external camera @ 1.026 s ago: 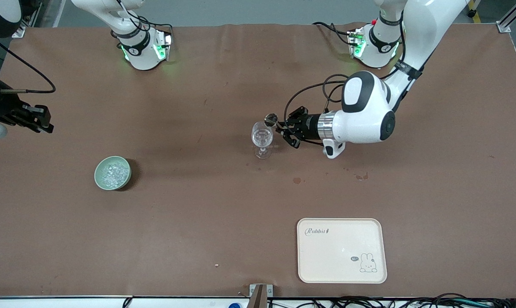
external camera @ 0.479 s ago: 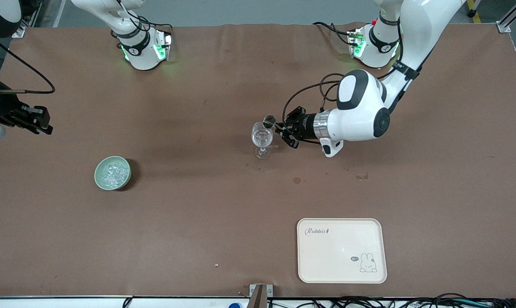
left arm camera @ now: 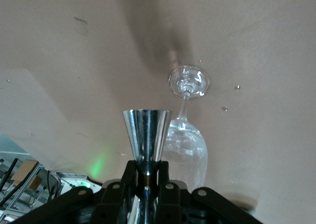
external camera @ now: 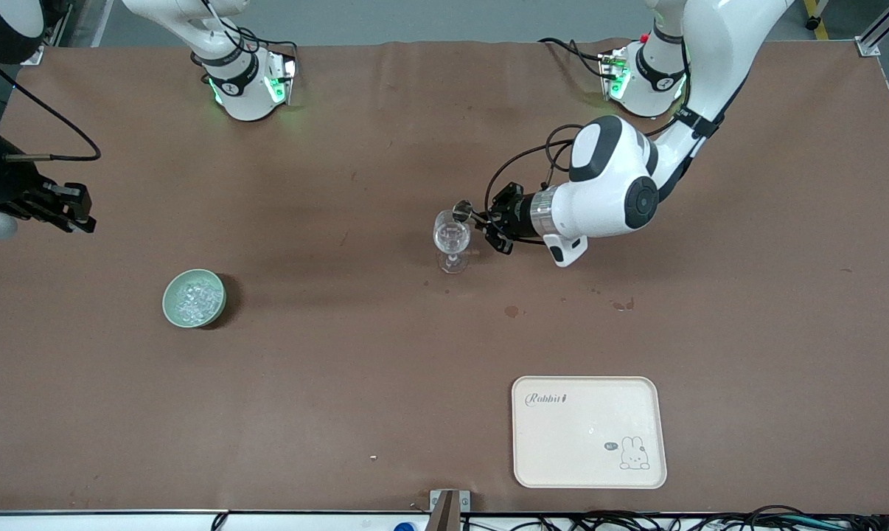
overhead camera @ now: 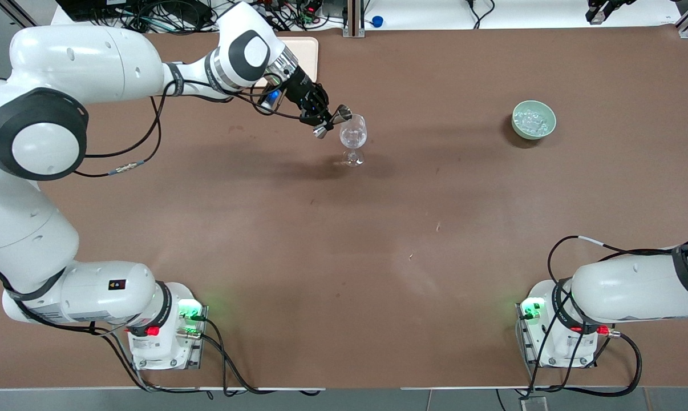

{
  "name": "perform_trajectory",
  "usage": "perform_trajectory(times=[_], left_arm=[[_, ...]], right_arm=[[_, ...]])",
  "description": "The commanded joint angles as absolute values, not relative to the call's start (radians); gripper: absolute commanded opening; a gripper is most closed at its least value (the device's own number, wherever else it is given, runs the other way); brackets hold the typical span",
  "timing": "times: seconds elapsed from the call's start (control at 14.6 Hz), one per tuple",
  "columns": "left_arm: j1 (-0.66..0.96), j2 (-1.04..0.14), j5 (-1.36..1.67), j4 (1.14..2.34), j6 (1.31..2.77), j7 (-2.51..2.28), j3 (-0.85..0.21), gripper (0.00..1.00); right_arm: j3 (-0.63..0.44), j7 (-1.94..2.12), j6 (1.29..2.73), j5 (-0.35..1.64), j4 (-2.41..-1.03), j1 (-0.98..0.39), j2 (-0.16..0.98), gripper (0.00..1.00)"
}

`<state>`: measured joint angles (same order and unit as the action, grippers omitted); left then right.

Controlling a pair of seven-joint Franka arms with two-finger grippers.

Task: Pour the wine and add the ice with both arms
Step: 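Tilt the jigger over the glass rim with the left gripper to pour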

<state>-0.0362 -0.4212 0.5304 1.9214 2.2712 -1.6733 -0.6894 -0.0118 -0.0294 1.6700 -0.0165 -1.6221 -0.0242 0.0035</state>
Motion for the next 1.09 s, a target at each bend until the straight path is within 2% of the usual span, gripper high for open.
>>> perform_trajectory(times=[0.0,0.41,1.03], left_arm=[[-0.028,-0.417,0.488,1.917,2.296,-1.73,-0.689,0.0],[0.011,-0.42,0.39,1.884,2.299,-1.867,-0.689,0.0],[-0.026,-0.433,0.371,1.865,2.275,-1.872,-0.686,0.0]], right_arm=[[-0.018,-0.052,1.678,-0.002,-1.635,-0.041,-0.006,0.09],[-0.018,-0.066,1.678,-0.002,-1.637,-0.049,-0.006,0.09],[-0.017,-0.067,1.678,0.002,-1.637,-0.072,-0.008,0.08]])
